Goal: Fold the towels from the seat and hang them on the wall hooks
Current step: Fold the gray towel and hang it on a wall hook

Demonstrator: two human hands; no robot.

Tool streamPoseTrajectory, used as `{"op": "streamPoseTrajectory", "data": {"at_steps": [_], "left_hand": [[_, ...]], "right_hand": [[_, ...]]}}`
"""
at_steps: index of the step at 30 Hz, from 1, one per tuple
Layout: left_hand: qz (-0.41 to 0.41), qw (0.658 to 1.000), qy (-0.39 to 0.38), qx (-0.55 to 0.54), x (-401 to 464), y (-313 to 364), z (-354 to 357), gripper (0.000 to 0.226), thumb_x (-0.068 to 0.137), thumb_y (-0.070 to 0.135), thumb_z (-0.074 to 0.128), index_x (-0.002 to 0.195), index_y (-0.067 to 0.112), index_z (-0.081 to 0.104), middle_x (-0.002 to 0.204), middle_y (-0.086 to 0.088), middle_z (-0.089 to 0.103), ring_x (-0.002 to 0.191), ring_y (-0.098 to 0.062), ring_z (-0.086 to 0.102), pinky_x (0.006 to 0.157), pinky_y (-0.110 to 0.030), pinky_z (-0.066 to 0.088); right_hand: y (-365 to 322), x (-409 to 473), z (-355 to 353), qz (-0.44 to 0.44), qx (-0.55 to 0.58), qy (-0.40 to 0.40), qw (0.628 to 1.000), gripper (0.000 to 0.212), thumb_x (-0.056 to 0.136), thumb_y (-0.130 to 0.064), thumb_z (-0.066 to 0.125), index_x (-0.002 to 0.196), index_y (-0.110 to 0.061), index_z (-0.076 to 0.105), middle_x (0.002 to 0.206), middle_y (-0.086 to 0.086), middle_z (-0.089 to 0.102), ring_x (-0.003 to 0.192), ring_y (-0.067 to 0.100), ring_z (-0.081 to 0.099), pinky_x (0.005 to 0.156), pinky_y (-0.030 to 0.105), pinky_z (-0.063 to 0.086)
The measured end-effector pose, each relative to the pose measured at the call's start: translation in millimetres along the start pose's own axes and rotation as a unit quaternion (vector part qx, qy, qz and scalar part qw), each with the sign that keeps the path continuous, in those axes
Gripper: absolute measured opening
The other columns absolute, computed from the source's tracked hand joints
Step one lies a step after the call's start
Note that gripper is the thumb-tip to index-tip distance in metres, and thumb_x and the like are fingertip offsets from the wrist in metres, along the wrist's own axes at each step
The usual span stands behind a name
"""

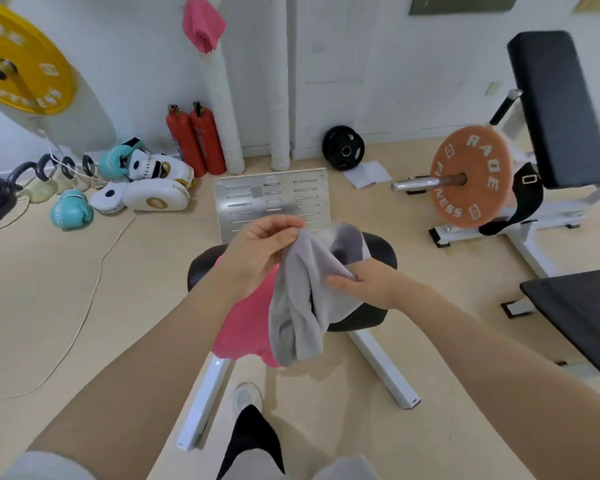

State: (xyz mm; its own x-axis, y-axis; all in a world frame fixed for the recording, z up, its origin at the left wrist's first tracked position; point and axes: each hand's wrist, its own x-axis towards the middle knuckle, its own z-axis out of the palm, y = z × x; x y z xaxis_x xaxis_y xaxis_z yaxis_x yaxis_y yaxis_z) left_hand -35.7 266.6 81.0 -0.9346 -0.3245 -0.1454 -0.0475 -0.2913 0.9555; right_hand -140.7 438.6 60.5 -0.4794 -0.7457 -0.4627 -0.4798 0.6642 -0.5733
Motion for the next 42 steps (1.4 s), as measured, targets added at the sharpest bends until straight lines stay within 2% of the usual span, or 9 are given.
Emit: {"op": "streamPoseTrajectory", "data": {"at_steps": [5, 10, 18, 20, 23, 26, 29, 34, 42], "left_hand": [[0.047, 0.997, 0.036, -0.044, -32.8, -1.2, 33.2, 0.048, 0.091, -0.005, 0.044, 0.069, 0.023, 0.075, 0.066, 0.008, 0.069, 0.062, -0.002, 0.063, 0.059, -0.016, 0.051], [0.058, 0.994, 0.09, 0.038, -60.1, -15.4, 34.3, 0.041, 0.091, -0.003, 0.049, 0.072, 0.024, 0.073, 0.073, 0.01, 0.069, 0.074, -0.007, 0.059, 0.073, -0.021, 0.047], [0.028, 0.939, 0.128, 0.317, -79.0, -30.6, 41.7, 0.033, 0.091, -0.008, 0.037, 0.075, 0.013, 0.057, 0.061, 0.014, 0.057, 0.064, 0.001, 0.052, 0.058, 0.003, 0.037], [0.038, 0.915, 0.123, 0.382, -83.2, -33.1, 39.9, 0.033, 0.09, -0.011, 0.037, 0.088, 0.006, 0.064, 0.072, 0.006, 0.055, 0.076, 0.001, 0.051, 0.073, -0.005, 0.04], [0.072, 0.856, 0.099, 0.502, -87.8, -41.6, 28.1, 0.035, 0.089, -0.01, 0.041, 0.102, 0.008, 0.068, 0.096, -0.006, 0.046, 0.095, -0.02, 0.046, 0.083, -0.021, 0.036], [0.067, 0.853, 0.118, 0.504, -90.3, -40.5, 33.2, 0.026, 0.087, -0.008, 0.043, 0.09, 0.007, 0.064, 0.096, -0.002, 0.045, 0.094, -0.02, 0.04, 0.07, -0.015, 0.033], [0.066, 0.813, 0.139, 0.562, -92.0, -41.8, 31.8, 0.035, 0.085, -0.014, 0.038, 0.111, 0.003, 0.055, 0.112, -0.013, 0.05, 0.096, -0.023, 0.044, 0.074, -0.017, 0.031], [0.053, 0.781, 0.156, 0.602, -92.6, -48.0, 14.6, 0.044, 0.083, -0.014, 0.038, 0.123, 0.003, 0.05, 0.127, -0.015, 0.049, 0.116, -0.032, 0.047, 0.094, -0.036, 0.038], [0.043, 0.768, 0.152, 0.621, -81.2, -48.7, -19.0, 0.045, 0.082, -0.013, 0.034, 0.116, 0.003, 0.059, 0.121, -0.016, 0.054, 0.11, -0.033, 0.05, 0.082, -0.034, 0.042]], "right_hand": [[40.1, -44.2, 3.9, 0.072, -0.318, -0.077, 0.942, 0.046, 0.086, -0.054, 0.046, 0.116, -0.022, 0.059, 0.113, -0.001, 0.062, 0.109, 0.021, 0.053, 0.093, 0.03, 0.036], [74.0, -72.4, 7.8, 0.115, -0.434, -0.016, 0.893, 0.022, 0.087, -0.017, 0.046, 0.107, -0.024, 0.051, 0.104, -0.002, 0.061, 0.112, 0.024, 0.05, 0.098, 0.037, 0.024], [87.4, -101.4, -4.9, 0.087, -0.37, 0.288, 0.879, 0.013, 0.089, -0.005, 0.039, 0.093, -0.014, 0.047, 0.097, 0.003, 0.066, 0.09, 0.025, 0.06, 0.074, 0.029, 0.025], [84.4, -104.6, -5.4, 0.083, -0.3, 0.32, 0.895, 0.018, 0.091, -0.003, 0.037, 0.102, -0.007, 0.05, 0.098, 0.008, 0.063, 0.092, 0.03, 0.058, 0.073, 0.029, 0.029], [81.5, -112.0, -7.1, 0.092, -0.204, 0.329, 0.918, 0.024, 0.087, 0.003, 0.036, 0.105, -0.005, 0.05, 0.093, 0.012, 0.055, 0.082, 0.03, 0.049, 0.066, 0.033, 0.035], [86.6, -115.9, -4.0, 0.08, -0.078, 0.356, 0.928, 0.025, 0.086, -0.001, 0.036, 0.101, -0.009, 0.055, 0.088, 0.01, 0.054, 0.078, 0.026, 0.048, 0.061, 0.032, 0.037], [92.8, -115.8, 0.7, 0.033, -0.004, 0.383, 0.923, 0.027, 0.088, -0.005, 0.042, 0.098, -0.013, 0.066, 0.092, 0.008, 0.064, 0.083, 0.023, 0.05, 0.066, 0.031, 0.039], [96.8, -113.9, 5.2, -0.023, -0.085, 0.353, 0.931, 0.023, 0.091, -0.013, 0.052, 0.102, -0.015, 0.072, 0.102, 0.001, 0.062, 0.097, 0.024, 0.052, 0.079, 0.034, 0.044], [95.0, -87.7, 5.0, 0.065, -0.268, 0.253, 0.927, 0.035, 0.093, -0.043, 0.044, 0.1, -0.019, 0.069, 0.129, -0.002, 0.05, 0.123, 0.022, 0.037, 0.099, 0.034, 0.026]]}}
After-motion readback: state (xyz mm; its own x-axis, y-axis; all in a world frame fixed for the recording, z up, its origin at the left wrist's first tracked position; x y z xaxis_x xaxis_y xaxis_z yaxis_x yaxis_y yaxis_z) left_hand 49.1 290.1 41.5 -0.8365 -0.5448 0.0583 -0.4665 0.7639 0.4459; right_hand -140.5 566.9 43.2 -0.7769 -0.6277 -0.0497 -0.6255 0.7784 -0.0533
